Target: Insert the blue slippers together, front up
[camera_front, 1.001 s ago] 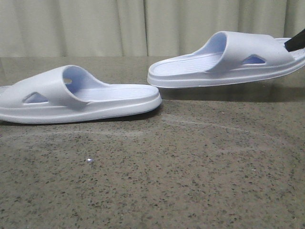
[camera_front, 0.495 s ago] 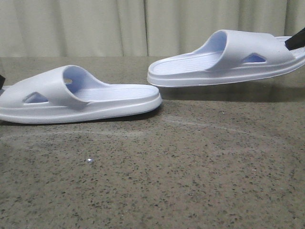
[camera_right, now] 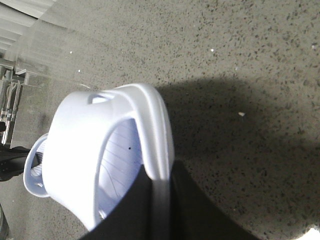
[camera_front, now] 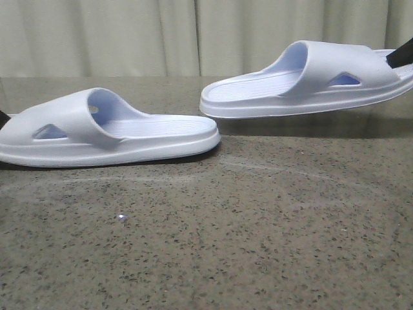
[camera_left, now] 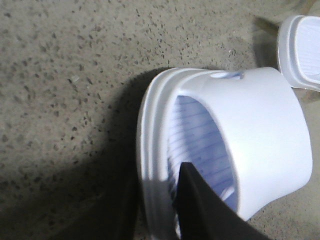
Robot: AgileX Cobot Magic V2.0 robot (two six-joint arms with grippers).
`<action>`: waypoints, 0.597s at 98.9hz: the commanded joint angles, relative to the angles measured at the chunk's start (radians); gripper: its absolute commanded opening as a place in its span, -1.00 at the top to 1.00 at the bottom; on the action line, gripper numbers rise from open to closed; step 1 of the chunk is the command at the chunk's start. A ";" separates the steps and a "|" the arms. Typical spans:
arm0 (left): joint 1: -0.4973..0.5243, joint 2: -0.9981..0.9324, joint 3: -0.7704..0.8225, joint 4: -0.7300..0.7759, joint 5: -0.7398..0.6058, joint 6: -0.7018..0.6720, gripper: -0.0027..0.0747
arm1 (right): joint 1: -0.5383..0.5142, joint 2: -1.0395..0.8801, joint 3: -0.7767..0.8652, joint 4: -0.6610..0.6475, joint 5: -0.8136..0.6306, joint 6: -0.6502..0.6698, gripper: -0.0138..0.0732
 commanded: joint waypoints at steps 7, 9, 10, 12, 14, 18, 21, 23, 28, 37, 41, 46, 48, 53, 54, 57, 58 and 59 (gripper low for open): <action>-0.008 -0.025 -0.060 -0.037 0.091 0.002 0.89 | -0.005 -0.046 -0.029 0.058 0.105 0.000 0.91; -0.008 -0.025 -0.067 -0.037 0.099 0.002 0.89 | -0.005 -0.046 -0.029 0.058 0.105 0.000 0.91; -0.006 -0.025 -0.074 -0.037 0.101 0.002 0.89 | -0.005 -0.046 -0.029 0.058 0.105 0.000 0.91; -0.003 -0.025 -0.086 -0.037 0.112 -0.001 0.89 | -0.005 -0.046 -0.029 0.058 0.105 0.000 0.91; -0.001 -0.025 -0.098 -0.037 0.122 -0.001 0.89 | -0.005 -0.048 -0.029 0.058 0.105 0.000 0.91; 0.006 -0.030 -0.118 -0.041 0.141 -0.002 0.89 | -0.005 -0.050 -0.029 0.058 0.105 0.000 0.91; 0.014 -0.034 -0.137 -0.048 0.143 -0.006 0.89 | -0.005 -0.055 -0.029 0.058 0.101 0.000 0.91; 0.018 -0.041 -0.143 -0.054 0.143 -0.011 0.89 | -0.009 -0.060 -0.029 0.058 0.098 0.000 0.91; 0.031 -0.058 -0.169 -0.054 0.143 -0.018 0.89 | -0.015 -0.072 -0.029 0.063 0.098 0.000 0.91; 0.058 -0.097 -0.196 -0.054 0.143 -0.038 0.89 | -0.028 -0.102 -0.029 0.080 0.098 0.000 0.91; 0.068 -0.112 -0.201 -0.055 0.143 -0.048 0.89 | -0.033 -0.119 -0.029 0.093 0.101 0.000 0.91; 0.078 -0.136 -0.206 -0.055 0.143 -0.055 0.89 | -0.033 -0.137 -0.029 0.115 0.107 0.000 0.91; 0.081 -0.142 -0.206 -0.058 0.143 -0.055 0.89 | -0.033 -0.143 -0.029 0.123 0.110 0.000 0.91; 0.084 -0.165 -0.206 -0.069 0.143 -0.055 0.89 | -0.033 -0.161 -0.029 0.145 0.115 0.000 0.91; 0.084 -0.168 -0.206 -0.071 0.143 -0.055 0.89 | -0.033 -0.164 -0.029 0.150 0.119 0.000 0.91; 0.084 -0.179 -0.206 -0.080 0.143 -0.055 0.89 | -0.033 -0.176 -0.029 0.159 0.122 0.000 0.91; 0.084 -0.185 -0.206 -0.086 0.143 -0.055 0.89 | -0.033 -0.180 -0.029 0.162 0.122 0.000 0.91; 0.084 -0.188 -0.206 -0.089 0.143 -0.055 0.89 | -0.033 -0.182 -0.029 0.162 0.126 0.000 0.91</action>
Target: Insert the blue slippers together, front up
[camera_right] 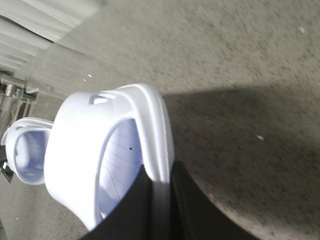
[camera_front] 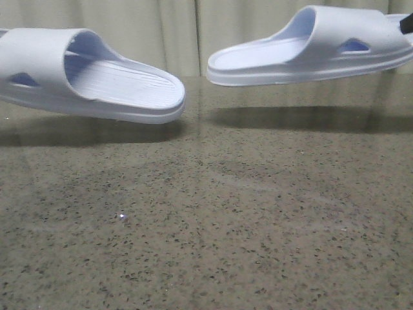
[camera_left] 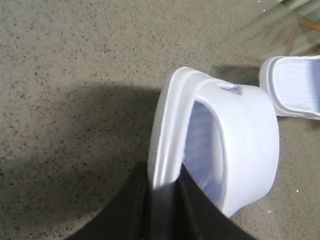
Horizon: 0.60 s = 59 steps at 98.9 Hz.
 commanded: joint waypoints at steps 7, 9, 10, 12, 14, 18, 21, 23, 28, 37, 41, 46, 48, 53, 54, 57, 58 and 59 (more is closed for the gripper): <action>0.004 -0.093 -0.031 -0.126 0.082 -0.011 0.89 | -0.006 -0.099 -0.029 0.115 0.134 -0.004 0.91; 0.004 -0.100 -0.031 -0.132 0.082 -0.011 0.89 | -0.006 -0.109 -0.029 0.115 0.134 -0.004 0.91; 0.004 -0.103 -0.031 -0.135 0.082 -0.011 0.89 | -0.006 -0.114 -0.029 0.115 0.134 -0.004 0.91; 0.004 -0.110 -0.031 -0.138 0.082 -0.011 0.89 | -0.004 -0.120 -0.029 0.115 0.134 -0.004 0.91; 0.004 -0.116 -0.031 -0.140 0.082 -0.011 0.89 | -0.004 -0.128 -0.029 0.117 0.134 -0.004 0.91; 0.004 -0.128 -0.031 -0.148 0.082 -0.016 0.89 | 0.001 -0.143 -0.029 0.120 0.134 -0.004 0.91; 0.004 -0.136 -0.031 -0.157 0.082 -0.020 0.89 | 0.006 -0.150 -0.029 0.122 0.134 -0.004 0.91; 0.004 -0.139 -0.031 -0.164 0.082 -0.020 0.89 | 0.011 -0.156 -0.029 0.124 0.134 -0.004 0.91; 0.004 -0.151 -0.031 -0.185 0.082 -0.027 0.89 | 0.026 -0.164 -0.029 0.125 0.134 -0.004 0.91; -0.005 -0.167 -0.031 -0.213 0.082 -0.027 0.89 | 0.072 -0.170 -0.029 0.128 0.134 -0.004 0.91; -0.014 -0.172 -0.031 -0.215 0.082 -0.030 0.89 | 0.090 -0.170 -0.029 0.129 0.134 -0.004 0.91; -0.028 -0.177 -0.031 -0.220 0.082 -0.034 0.89 | 0.113 -0.170 -0.029 0.134 0.134 -0.004 0.91; -0.034 -0.179 -0.031 -0.225 0.082 -0.034 0.89 | 0.121 -0.170 -0.029 0.137 0.134 -0.004 0.91; -0.051 -0.183 -0.031 -0.239 0.082 -0.034 0.89 | 0.136 -0.170 -0.029 0.146 0.131 -0.004 0.91; -0.054 -0.183 -0.031 -0.242 0.082 -0.034 0.89 | 0.141 -0.170 -0.029 0.147 0.131 -0.004 0.91; -0.065 -0.183 -0.031 -0.254 0.082 -0.034 0.89 | 0.146 -0.170 -0.029 0.147 0.123 -0.004 0.91; -0.068 -0.183 -0.031 -0.256 0.082 -0.034 0.89 | 0.146 -0.170 -0.029 0.147 0.120 -0.004 0.91; -0.073 -0.183 -0.031 -0.259 0.082 -0.034 0.89 | 0.147 -0.170 -0.029 0.147 0.115 -0.004 0.91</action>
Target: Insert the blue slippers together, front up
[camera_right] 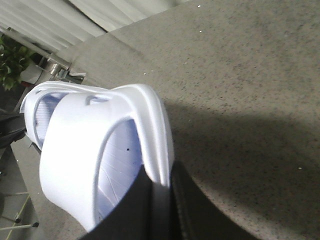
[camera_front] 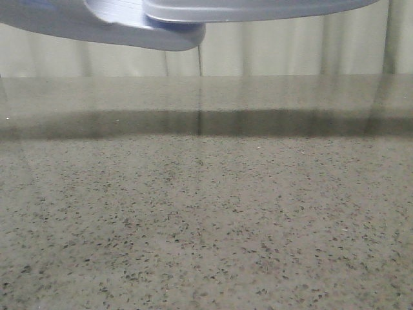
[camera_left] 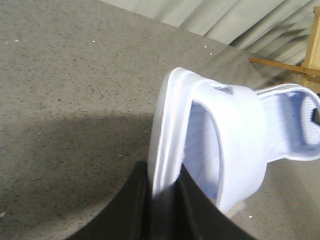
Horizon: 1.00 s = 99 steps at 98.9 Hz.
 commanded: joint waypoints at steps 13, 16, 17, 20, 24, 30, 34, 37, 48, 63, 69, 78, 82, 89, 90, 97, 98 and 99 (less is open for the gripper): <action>-0.072 -0.034 -0.031 -0.153 0.069 -0.009 0.89 | 0.020 -0.037 -0.029 0.090 0.068 -0.021 0.91; -0.080 -0.034 -0.031 -0.155 0.069 -0.009 0.89 | 0.021 -0.037 -0.029 0.090 0.064 -0.023 0.91; -0.084 -0.034 -0.031 -0.155 0.069 -0.009 0.89 | 0.021 -0.037 -0.029 0.090 0.064 -0.026 0.91; -0.091 -0.034 -0.031 -0.157 0.069 -0.009 0.89 | 0.021 -0.037 -0.029 0.092 0.058 -0.032 0.91; -0.100 -0.034 -0.031 -0.157 0.069 -0.009 0.89 | 0.023 -0.037 -0.029 0.098 0.053 -0.039 0.91; -0.111 -0.034 -0.031 -0.159 0.069 -0.009 0.89 | 0.030 -0.037 -0.029 0.102 0.040 -0.042 0.91; -0.118 -0.034 -0.031 -0.162 0.069 -0.009 0.89 | 0.038 -0.037 -0.029 0.102 0.038 -0.048 0.91; -0.123 -0.034 -0.031 -0.164 0.069 -0.009 0.89 | 0.048 -0.037 -0.029 0.102 0.038 -0.056 0.91; -0.145 -0.034 -0.031 -0.180 0.069 -0.009 0.89 | 0.086 -0.032 -0.029 0.107 0.024 -0.074 0.91; -0.169 -0.034 -0.031 -0.200 0.069 -0.009 0.89 | 0.137 -0.016 -0.029 0.134 -0.004 -0.074 0.91; -0.179 -0.034 -0.031 -0.203 0.069 -0.009 0.89 | 0.148 -0.007 -0.029 0.144 -0.004 -0.074 0.91; -0.186 -0.034 -0.031 -0.221 0.069 -0.009 0.89 | 0.164 0.012 -0.029 0.147 -0.004 -0.074 0.91; -0.186 -0.034 -0.031 -0.232 0.069 -0.009 0.89 | 0.166 0.019 -0.029 0.147 -0.006 -0.074 0.91; -0.186 -0.034 -0.032 -0.256 0.069 -0.009 0.89 | 0.168 0.035 -0.029 0.144 -0.010 -0.074 0.91; -0.186 -0.034 -0.034 -0.258 0.069 -0.009 0.89 | 0.168 0.036 -0.029 0.144 -0.012 -0.074 0.91; -0.186 -0.034 -0.038 -0.263 0.069 -0.009 0.89 | 0.168 0.056 -0.029 0.143 -0.014 -0.074 0.91; -0.186 -0.034 -0.040 -0.263 0.069 -0.009 0.89 | 0.168 0.058 -0.029 0.143 -0.014 -0.074 0.91; -0.186 -0.034 -0.040 -0.264 0.069 -0.009 0.89 | 0.168 0.063 -0.029 0.143 -0.012 -0.074 0.91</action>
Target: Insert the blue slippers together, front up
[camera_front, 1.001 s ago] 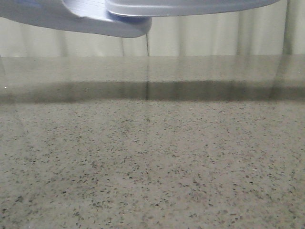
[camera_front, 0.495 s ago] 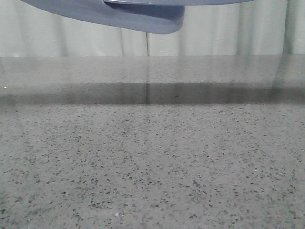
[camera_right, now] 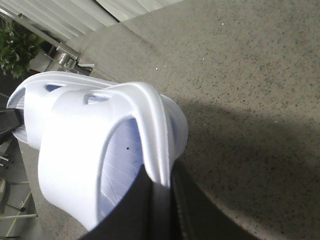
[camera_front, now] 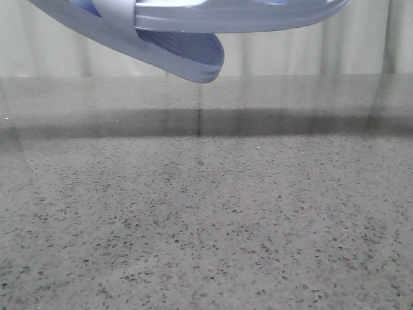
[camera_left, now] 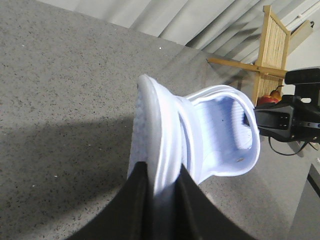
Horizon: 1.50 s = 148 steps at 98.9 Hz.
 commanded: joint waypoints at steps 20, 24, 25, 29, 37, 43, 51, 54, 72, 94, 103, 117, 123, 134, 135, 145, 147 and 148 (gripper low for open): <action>-0.021 -0.032 -0.061 -0.164 0.120 -0.012 0.89 | 0.029 0.057 -0.029 0.081 0.120 -0.014 0.91; -0.021 -0.032 -0.066 -0.166 0.120 -0.012 0.89 | 0.032 0.068 -0.029 0.079 0.120 -0.014 0.91; -0.021 -0.032 -0.066 -0.166 0.120 -0.012 0.89 | 0.034 0.073 -0.029 0.079 0.120 -0.014 0.91; -0.021 -0.032 -0.074 -0.166 0.120 -0.012 0.89 | 0.039 0.079 -0.029 0.079 0.122 -0.014 0.91; -0.021 -0.032 -0.081 -0.166 0.120 -0.015 0.89 | 0.066 0.088 -0.029 0.083 0.118 -0.034 0.91; -0.021 -0.032 -0.083 -0.159 0.120 -0.017 0.89 | 0.085 0.093 -0.031 0.094 0.118 -0.054 0.91; -0.025 -0.032 -0.083 -0.147 0.120 -0.019 0.89 | 0.115 0.097 -0.033 0.125 0.110 -0.077 0.91; -0.030 -0.032 -0.083 -0.141 0.120 -0.019 0.89 | 0.125 0.098 -0.033 0.131 0.101 -0.077 0.91; -0.057 -0.032 -0.083 -0.115 0.120 -0.019 0.89 | 0.148 0.098 -0.033 0.154 0.087 -0.106 0.91; -0.057 -0.032 -0.083 -0.065 0.120 -0.037 0.89 | 0.148 0.098 -0.033 0.190 0.146 -0.129 0.91; -0.058 -0.032 -0.083 -0.056 0.120 -0.037 0.89 | 0.148 0.098 -0.033 0.196 0.163 -0.129 0.91; -0.060 -0.022 -0.083 -0.039 0.120 -0.039 0.89 | 0.152 0.098 -0.033 0.198 0.175 -0.129 0.91; -0.060 -0.016 -0.083 -0.039 0.120 -0.039 0.89 | 0.152 0.098 -0.033 0.198 0.172 -0.131 0.91; -0.055 -0.016 -0.083 -0.039 0.120 -0.039 0.89 | 0.140 0.098 -0.033 0.189 0.161 -0.133 0.91; -0.053 -0.016 -0.083 -0.039 0.120 -0.039 0.89 | 0.137 0.098 -0.033 0.187 0.161 -0.133 0.91; 0.025 -0.016 -0.083 -0.026 0.120 -0.039 0.89 | 0.024 0.098 -0.033 0.138 0.214 -0.117 0.30; 0.026 -0.016 -0.083 -0.026 0.120 -0.039 0.89 | 0.019 0.098 -0.033 0.136 0.214 -0.116 0.29; 0.026 -0.016 -0.083 -0.026 0.120 -0.039 0.89 | 0.014 0.098 -0.033 0.132 0.214 -0.114 0.28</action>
